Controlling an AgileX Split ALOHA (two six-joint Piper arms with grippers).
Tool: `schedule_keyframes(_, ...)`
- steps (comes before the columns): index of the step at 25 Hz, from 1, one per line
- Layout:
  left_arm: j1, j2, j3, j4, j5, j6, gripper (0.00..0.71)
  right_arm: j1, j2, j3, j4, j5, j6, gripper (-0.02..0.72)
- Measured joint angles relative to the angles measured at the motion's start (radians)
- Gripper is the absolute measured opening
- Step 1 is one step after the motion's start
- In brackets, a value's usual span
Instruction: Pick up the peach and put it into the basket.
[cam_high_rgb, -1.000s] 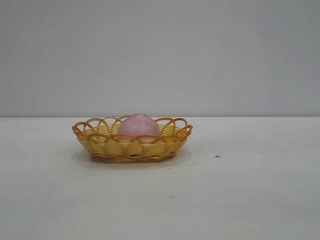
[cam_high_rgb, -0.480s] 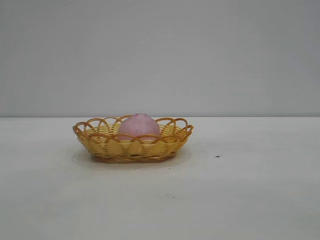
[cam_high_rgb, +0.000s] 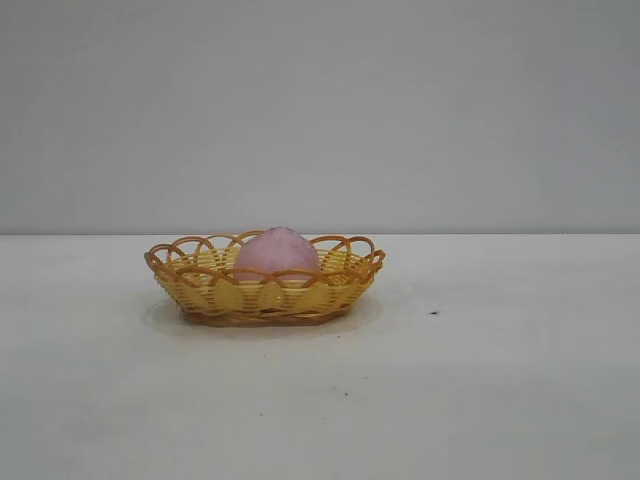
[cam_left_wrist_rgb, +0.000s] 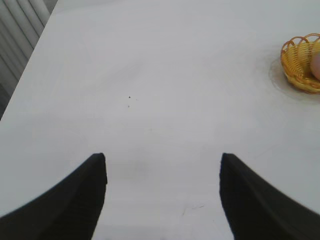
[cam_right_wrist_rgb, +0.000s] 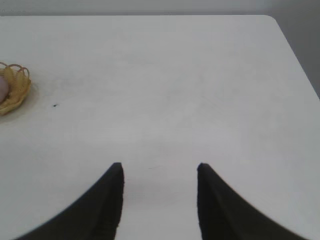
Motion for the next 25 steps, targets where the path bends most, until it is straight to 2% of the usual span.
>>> schedule_keyframes(13, 0.000, 0.000, 0.002, 0.000, 0.000, 0.000, 0.421, 0.000, 0.000, 0.000, 0.000, 0.000, -0.001, 0.335)
schedule_keyframes(17, 0.027, 0.000, 0.002, 0.000, 0.000, 0.000, 0.421, 0.000, 0.000, 0.000, 0.000, 0.000, -0.001, 0.335)
schedule_keyframes(18, 0.034, 0.000, 0.002, 0.000, 0.000, 0.000, 0.421, 0.000, 0.000, 0.000, 0.000, 0.000, -0.001, 0.283)
schedule_keyframes(21, 0.038, 0.000, 0.002, 0.000, 0.000, 0.000, 0.421, -0.001, 0.000, 0.000, 0.002, 0.000, -0.001, 0.283)
schedule_keyframes(22, 0.038, 0.000, 0.002, 0.000, 0.000, 0.000, 0.421, -0.001, 0.000, 0.000, 0.002, 0.000, -0.001, 0.230)
schedule_keyframes(25, 0.038, 0.000, 0.002, 0.000, 0.000, 0.000, 0.421, -0.002, 0.000, 0.000, 0.002, 0.000, -0.001, 0.230)
